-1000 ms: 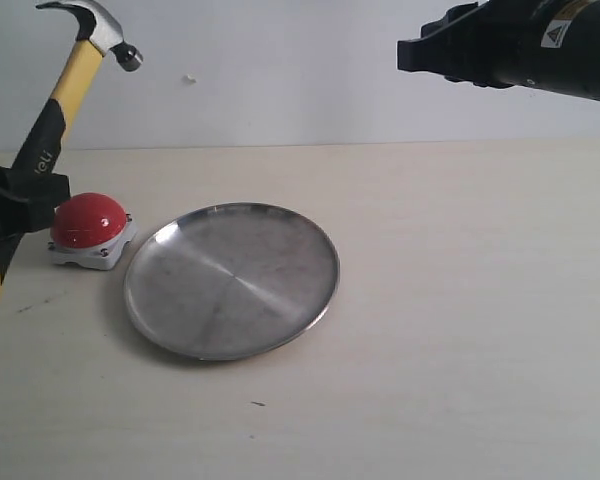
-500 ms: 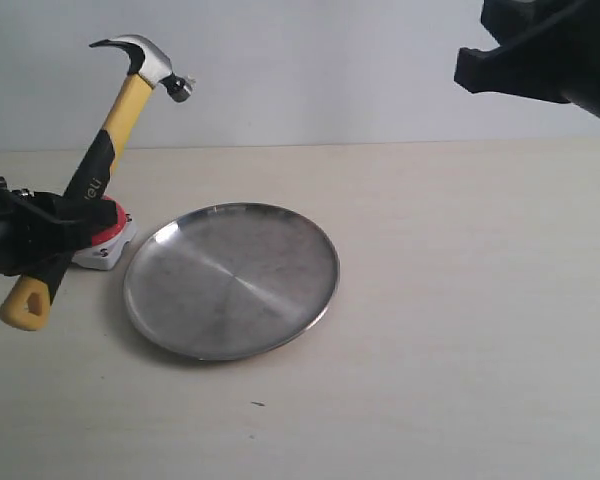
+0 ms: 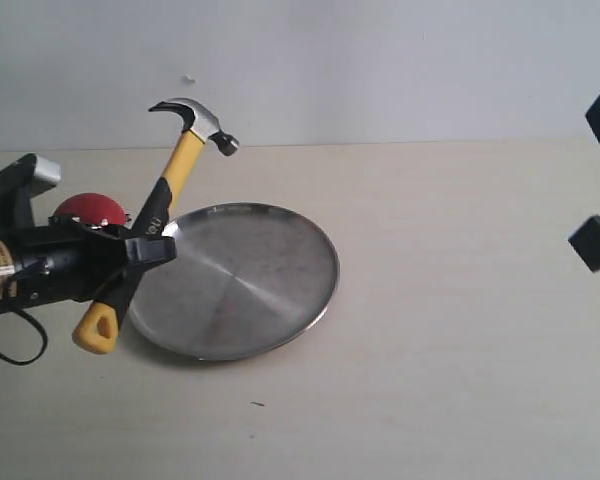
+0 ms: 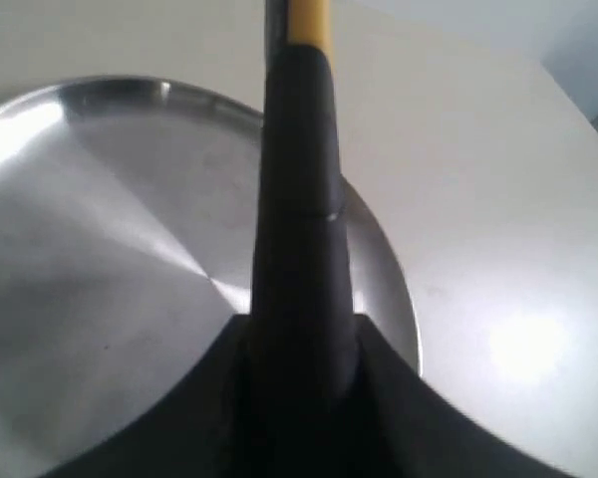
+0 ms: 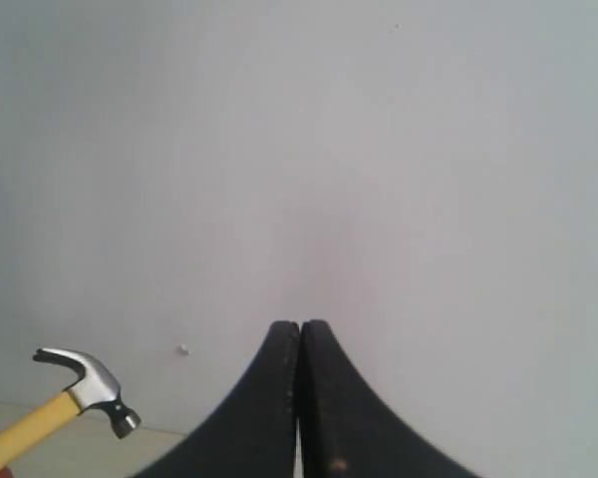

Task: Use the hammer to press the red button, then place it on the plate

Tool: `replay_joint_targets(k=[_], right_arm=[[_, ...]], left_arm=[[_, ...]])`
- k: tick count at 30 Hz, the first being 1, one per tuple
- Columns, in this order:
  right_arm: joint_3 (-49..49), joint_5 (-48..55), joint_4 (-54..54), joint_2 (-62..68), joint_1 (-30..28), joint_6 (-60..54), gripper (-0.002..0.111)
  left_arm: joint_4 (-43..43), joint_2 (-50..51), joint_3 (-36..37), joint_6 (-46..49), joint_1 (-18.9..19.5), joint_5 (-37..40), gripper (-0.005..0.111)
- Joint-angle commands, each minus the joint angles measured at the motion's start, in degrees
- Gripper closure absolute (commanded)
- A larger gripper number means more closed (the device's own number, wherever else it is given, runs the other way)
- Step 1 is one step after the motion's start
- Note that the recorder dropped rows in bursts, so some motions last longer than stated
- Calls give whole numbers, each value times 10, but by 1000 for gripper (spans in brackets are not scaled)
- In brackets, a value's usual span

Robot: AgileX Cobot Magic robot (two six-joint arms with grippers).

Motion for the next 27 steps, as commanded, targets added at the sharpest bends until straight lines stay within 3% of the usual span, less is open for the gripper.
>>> replay_joint_targets(k=[1, 8, 15, 21, 27], right_arm=[[48, -67, -2, -27, 1, -28, 108], [63, -86, -7, -90, 1, -63, 108], [63, -86, -88, -200, 1, -66, 108], [63, 35, -118, -357, 1, -63, 108], [63, 189, -75, -501, 1, -63, 108]], left_arm=[[-15, 28, -55, -33, -45, -18, 107], [-13, 78, -118, -79, -90, 42, 107], [47, 129, -166, -163, -93, 49, 107], [54, 137, -173, -176, -93, 83, 107], [58, 137, -173, -197, -93, 83, 107]])
